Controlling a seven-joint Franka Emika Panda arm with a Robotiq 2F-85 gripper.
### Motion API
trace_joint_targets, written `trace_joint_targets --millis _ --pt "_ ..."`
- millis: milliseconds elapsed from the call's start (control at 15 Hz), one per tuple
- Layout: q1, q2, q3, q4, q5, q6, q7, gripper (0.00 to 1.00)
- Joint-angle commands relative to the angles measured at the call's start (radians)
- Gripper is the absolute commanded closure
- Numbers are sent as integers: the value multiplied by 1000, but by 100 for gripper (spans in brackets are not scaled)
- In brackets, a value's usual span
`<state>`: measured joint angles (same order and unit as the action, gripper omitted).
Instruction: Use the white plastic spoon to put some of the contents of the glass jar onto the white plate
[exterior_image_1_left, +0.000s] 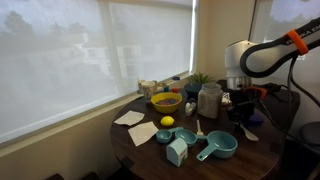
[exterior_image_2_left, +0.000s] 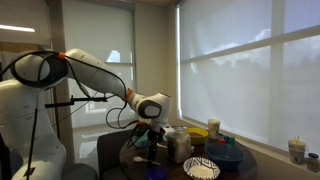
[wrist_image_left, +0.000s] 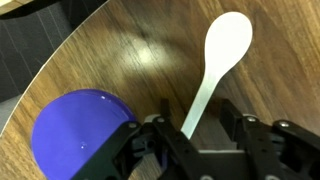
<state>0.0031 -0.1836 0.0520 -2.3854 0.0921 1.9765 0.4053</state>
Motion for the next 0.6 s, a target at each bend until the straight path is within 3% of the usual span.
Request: trace_joint_targets --millis 0,200,533 --pt "2 6 15 -8 -24 28 35 79" --pt "4 -3 25 5 -44 17 42 99" --pt "8 -47 56 50 -154 -25 79 97"
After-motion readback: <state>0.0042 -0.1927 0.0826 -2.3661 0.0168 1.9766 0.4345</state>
